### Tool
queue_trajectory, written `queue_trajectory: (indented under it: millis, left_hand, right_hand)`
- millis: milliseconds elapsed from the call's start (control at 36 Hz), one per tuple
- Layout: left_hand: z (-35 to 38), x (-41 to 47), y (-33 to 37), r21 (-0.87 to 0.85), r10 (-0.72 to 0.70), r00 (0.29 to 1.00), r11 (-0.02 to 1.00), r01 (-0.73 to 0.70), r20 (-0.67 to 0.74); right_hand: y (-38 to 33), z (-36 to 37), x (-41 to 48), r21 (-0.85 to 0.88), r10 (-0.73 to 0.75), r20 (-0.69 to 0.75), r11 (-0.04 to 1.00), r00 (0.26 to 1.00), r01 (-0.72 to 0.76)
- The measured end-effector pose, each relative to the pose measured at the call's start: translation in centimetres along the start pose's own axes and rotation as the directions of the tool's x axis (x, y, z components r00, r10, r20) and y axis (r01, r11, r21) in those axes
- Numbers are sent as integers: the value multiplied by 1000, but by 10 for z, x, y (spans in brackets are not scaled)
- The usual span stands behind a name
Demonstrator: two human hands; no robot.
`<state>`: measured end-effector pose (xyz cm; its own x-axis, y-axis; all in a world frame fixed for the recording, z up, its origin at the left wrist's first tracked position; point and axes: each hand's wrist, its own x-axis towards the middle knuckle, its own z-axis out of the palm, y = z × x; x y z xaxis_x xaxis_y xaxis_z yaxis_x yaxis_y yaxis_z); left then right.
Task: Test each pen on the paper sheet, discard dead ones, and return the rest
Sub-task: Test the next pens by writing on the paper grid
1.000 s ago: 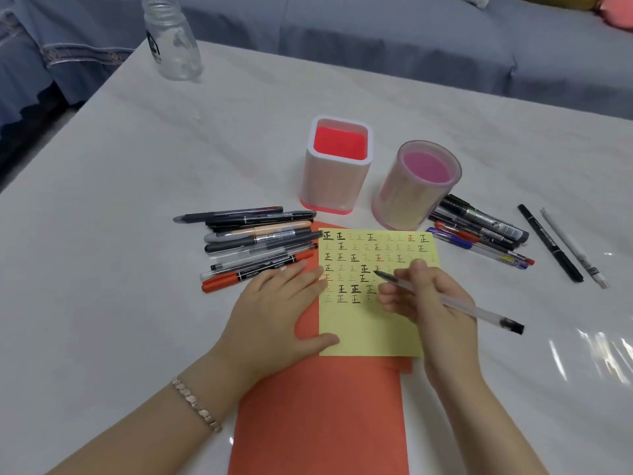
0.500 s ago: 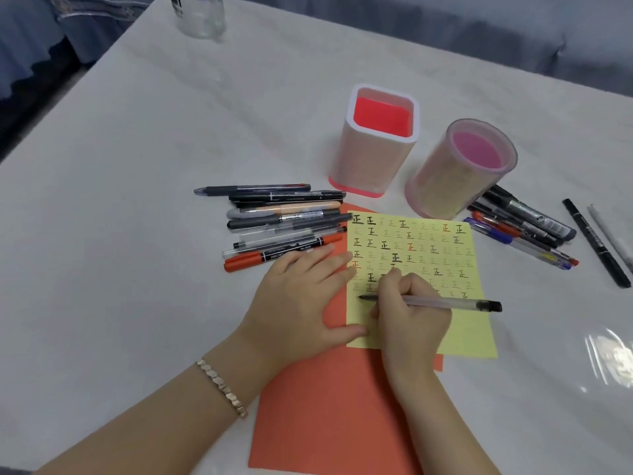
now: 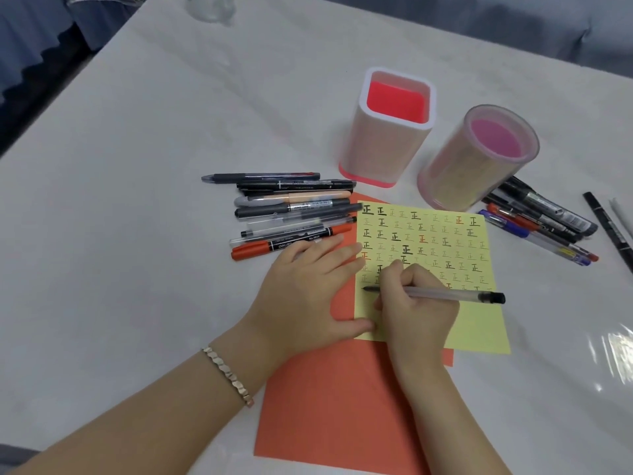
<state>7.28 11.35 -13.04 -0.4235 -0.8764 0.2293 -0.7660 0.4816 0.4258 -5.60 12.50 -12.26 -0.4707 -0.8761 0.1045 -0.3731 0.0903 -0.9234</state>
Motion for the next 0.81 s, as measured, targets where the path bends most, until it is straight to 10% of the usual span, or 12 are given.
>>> queue_trajectory:
  millis: [806]
  left_hand:
    - [-1,0,1,5,-14,1000,1000,14,27]
  right_hand:
    - [2,-1,0,14,15,-40,1000,999,-14]
